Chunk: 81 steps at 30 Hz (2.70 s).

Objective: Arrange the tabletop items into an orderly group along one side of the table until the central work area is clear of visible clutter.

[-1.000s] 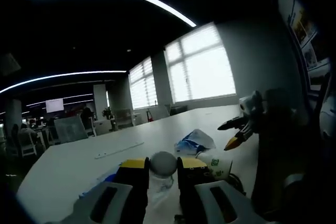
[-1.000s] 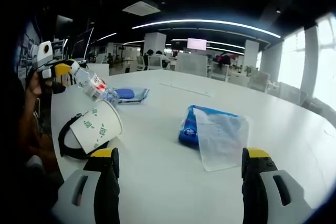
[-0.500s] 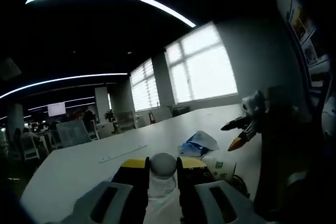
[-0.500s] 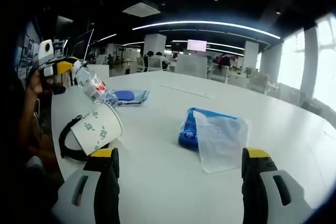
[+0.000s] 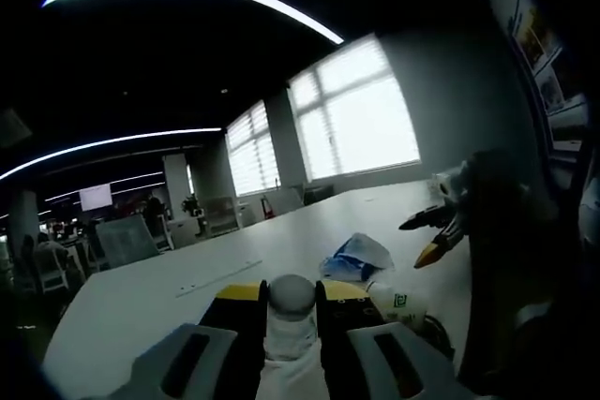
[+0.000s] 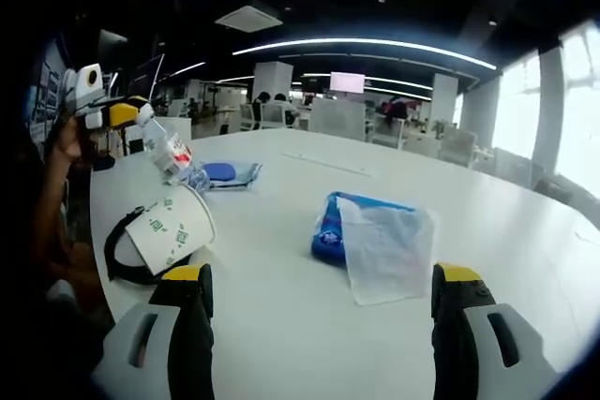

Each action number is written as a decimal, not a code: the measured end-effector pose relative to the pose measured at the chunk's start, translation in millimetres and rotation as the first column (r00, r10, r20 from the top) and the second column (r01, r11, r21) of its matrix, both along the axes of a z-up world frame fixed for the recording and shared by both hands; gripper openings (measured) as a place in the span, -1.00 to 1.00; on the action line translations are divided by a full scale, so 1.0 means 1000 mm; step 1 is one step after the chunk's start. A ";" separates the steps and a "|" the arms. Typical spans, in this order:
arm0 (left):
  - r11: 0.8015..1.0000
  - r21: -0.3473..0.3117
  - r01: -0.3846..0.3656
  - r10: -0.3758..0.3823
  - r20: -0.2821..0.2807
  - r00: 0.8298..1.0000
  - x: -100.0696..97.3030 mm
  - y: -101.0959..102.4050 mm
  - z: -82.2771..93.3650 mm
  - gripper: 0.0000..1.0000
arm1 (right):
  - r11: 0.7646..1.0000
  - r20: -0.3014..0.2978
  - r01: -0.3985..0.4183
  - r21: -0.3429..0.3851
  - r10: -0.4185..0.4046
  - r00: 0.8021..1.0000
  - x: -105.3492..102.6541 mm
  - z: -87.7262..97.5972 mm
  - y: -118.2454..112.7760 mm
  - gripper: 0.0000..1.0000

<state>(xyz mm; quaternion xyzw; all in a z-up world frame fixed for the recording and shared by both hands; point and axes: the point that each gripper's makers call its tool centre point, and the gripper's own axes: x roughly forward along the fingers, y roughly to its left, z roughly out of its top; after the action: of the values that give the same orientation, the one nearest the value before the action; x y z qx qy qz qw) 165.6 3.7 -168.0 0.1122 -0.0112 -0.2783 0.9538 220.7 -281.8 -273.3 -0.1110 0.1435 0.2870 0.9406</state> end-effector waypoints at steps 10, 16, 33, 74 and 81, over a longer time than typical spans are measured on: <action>1.000 0.030 0.008 -0.007 -0.017 1.000 0.016 -0.007 0.003 -0.65 | 1.000 0.007 0.018 0.008 -0.018 1.000 -0.001 0.003 -0.009 0.88; 0.999 0.036 0.012 -0.012 -0.010 1.000 0.019 -0.010 0.005 -0.65 | 1.000 0.004 0.022 0.007 -0.022 1.000 -0.001 0.001 -0.011 0.88; 0.999 -0.001 0.050 -0.050 -0.063 0.997 0.044 -0.008 0.013 -0.65 | 0.999 0.009 0.046 0.005 -0.046 0.999 -0.002 0.006 -0.024 0.88; 0.989 -0.049 0.139 -0.146 -0.179 0.973 0.088 -0.016 0.016 -0.63 | 0.997 0.009 0.081 0.002 -0.081 0.997 -0.003 0.008 -0.043 0.86; 0.990 -0.030 0.139 -0.142 -0.158 0.977 0.086 -0.017 0.016 -0.62 | 0.997 0.007 0.080 0.001 -0.080 0.997 -0.005 0.007 -0.042 0.86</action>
<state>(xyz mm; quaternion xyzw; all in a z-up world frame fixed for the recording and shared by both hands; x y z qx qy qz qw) 251.2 -13.0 -151.9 0.0794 0.0548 -0.3529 0.9307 215.7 -323.5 -266.7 -0.1056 0.1445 0.2487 0.9519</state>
